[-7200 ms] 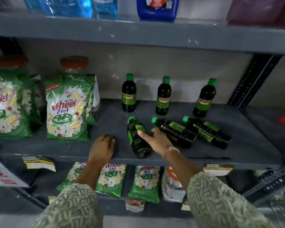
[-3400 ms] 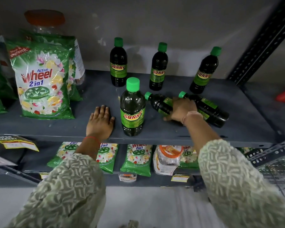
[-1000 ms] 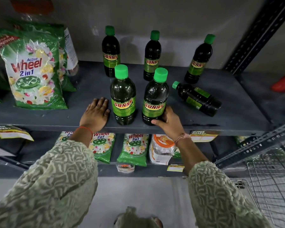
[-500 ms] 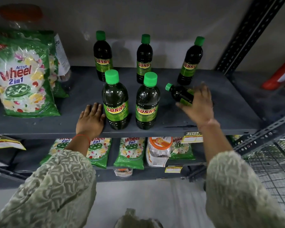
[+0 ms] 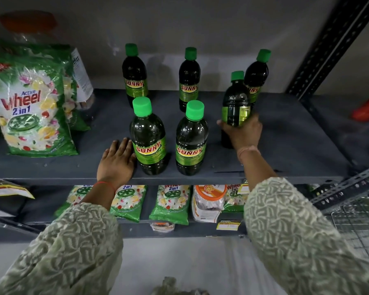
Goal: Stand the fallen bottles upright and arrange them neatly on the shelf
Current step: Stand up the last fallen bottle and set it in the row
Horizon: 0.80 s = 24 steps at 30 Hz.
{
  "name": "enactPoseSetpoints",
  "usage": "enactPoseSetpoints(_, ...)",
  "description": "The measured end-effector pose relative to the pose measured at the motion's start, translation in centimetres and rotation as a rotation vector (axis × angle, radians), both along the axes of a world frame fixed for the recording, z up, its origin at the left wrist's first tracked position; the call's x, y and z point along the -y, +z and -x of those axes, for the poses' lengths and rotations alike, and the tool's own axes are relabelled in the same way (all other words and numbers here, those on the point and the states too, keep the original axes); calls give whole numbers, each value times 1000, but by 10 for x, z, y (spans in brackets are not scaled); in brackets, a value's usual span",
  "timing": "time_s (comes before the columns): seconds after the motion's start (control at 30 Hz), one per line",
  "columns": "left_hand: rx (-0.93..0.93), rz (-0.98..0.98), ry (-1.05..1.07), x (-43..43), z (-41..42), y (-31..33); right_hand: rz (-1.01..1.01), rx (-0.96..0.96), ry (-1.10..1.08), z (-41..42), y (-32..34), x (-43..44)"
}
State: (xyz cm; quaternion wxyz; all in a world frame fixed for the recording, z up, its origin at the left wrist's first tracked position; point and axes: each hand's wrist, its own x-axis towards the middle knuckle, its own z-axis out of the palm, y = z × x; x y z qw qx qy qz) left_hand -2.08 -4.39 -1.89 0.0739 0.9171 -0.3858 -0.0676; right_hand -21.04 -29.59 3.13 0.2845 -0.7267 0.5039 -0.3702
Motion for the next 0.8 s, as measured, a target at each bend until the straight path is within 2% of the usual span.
enactPoseSetpoints(0.13,2,0,6,0,0,0,64,188,11,-5,-21,-16)
enactPoseSetpoints(0.23,9,0,5,-1,-1,-1,69,178,24,-3,-32,-19)
enactPoseSetpoints(0.4,4,-11,5,0,-1,-1,-127,380,199,9,-34,-17)
enactPoseSetpoints(0.53,10,-23,1,0,-2,-2,-15,190,50,3,-36,-21)
enactPoseSetpoints(0.67,4,-21,4,0,-3,-4,-146,314,180,10,-40,-9)
enactPoseSetpoints(0.8,2,-14,4,0,-4,-4,-339,246,382,21,-35,15)
